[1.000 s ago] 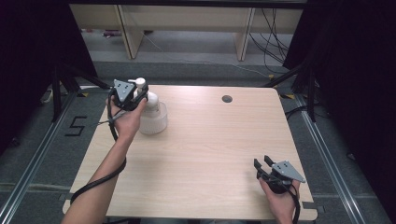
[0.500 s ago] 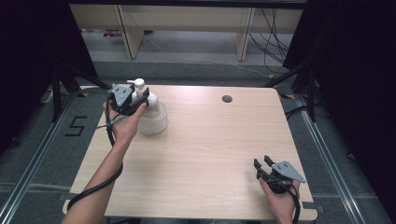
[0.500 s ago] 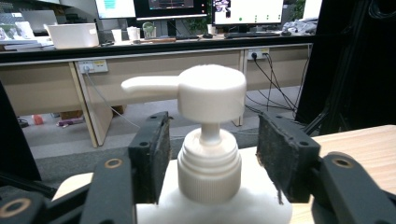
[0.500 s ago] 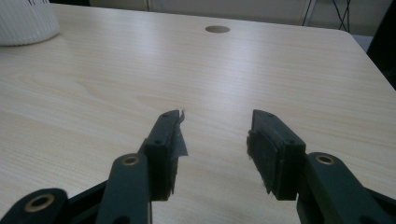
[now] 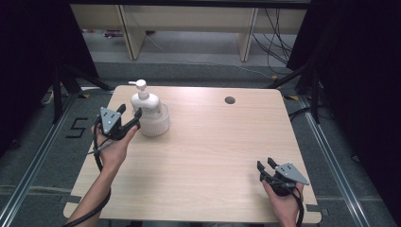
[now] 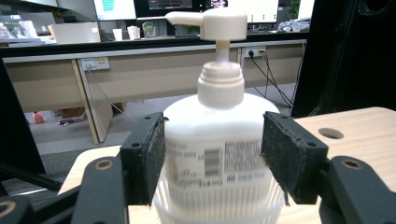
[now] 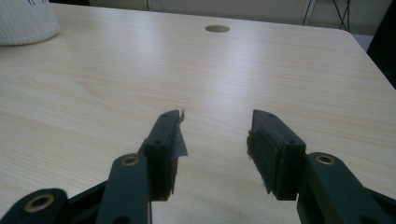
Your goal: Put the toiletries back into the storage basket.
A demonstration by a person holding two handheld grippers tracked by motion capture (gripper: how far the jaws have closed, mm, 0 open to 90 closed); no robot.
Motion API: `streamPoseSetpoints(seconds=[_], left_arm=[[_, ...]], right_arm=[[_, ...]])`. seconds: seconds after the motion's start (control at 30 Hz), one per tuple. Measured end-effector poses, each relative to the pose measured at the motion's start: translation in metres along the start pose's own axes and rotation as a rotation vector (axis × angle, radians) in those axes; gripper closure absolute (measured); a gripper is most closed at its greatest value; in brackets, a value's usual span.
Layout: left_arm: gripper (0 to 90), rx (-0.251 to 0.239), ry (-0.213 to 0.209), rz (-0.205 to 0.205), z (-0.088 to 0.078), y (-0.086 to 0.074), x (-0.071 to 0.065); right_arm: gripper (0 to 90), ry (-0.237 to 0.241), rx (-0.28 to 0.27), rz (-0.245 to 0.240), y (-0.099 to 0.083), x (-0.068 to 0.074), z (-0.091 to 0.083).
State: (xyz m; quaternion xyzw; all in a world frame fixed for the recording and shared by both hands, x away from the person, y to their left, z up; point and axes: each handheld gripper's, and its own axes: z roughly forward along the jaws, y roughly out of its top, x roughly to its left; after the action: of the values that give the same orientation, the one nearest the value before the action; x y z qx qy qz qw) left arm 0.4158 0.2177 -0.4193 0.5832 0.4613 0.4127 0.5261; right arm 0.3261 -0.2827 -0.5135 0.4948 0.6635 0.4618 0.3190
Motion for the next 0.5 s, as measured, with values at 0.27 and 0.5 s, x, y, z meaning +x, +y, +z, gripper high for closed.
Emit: streamPoseSetpoints(seconds=[0.27, 0.5], left_arm=[[38.4, 0.022, -0.001, -0.005, -0.031, -0.028, 0.005], [38.7, 0.032, 0.005, 0.005, -0.055, -0.051, 0.009]], right_arm=[[53.7, 0.006, -0.002, -0.009, 0.000, -0.001, 0.000], [53.7, -0.005, 0.000, -0.008, 0.000, 0.000, 0.000]])
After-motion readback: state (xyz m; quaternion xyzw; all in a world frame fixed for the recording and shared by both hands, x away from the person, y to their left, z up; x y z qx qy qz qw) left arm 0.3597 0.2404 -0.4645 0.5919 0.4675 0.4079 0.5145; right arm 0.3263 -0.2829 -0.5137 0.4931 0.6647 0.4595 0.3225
